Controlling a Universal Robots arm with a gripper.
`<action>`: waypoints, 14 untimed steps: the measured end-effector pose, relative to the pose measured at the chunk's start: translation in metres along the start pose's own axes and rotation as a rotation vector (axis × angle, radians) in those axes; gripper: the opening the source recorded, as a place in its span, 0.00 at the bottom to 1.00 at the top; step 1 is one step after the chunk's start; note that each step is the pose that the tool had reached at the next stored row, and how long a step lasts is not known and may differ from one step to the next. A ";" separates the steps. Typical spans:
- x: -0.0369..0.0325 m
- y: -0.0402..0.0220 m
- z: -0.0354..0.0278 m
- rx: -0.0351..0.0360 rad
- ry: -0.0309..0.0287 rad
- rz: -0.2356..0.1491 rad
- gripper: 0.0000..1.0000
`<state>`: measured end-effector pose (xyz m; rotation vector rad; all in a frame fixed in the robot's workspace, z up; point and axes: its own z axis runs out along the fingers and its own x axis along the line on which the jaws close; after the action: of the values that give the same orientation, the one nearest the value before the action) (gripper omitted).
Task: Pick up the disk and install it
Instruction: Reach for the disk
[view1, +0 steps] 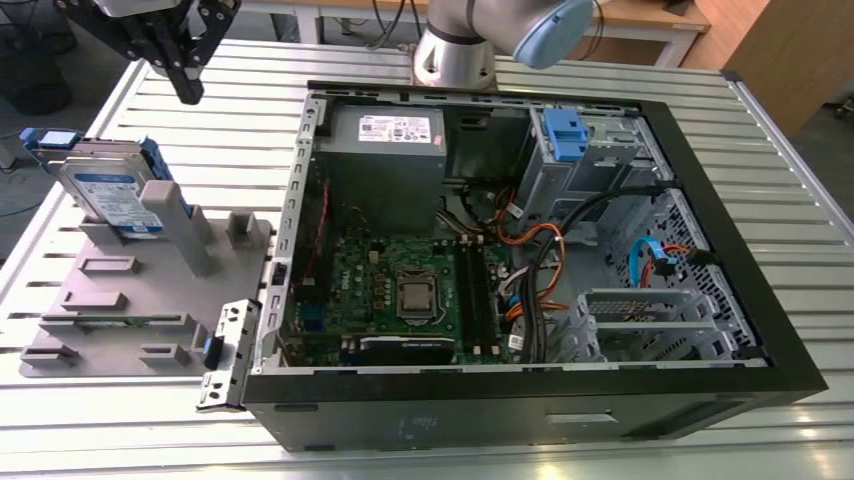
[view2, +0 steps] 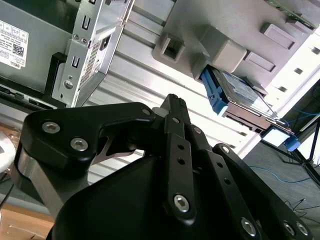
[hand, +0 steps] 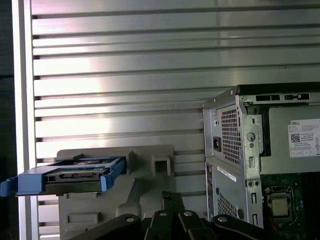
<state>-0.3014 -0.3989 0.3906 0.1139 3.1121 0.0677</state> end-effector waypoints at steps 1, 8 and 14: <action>0.0015 -0.0001 0.0002 0.0000 0.0000 0.000 0.11; 0.0163 -0.0012 0.0014 0.0000 0.0000 0.000 0.11; 0.0322 -0.0025 0.0030 0.0001 -0.0001 0.000 0.11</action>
<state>-0.3336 -0.3989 0.3867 0.1137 3.1121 0.0675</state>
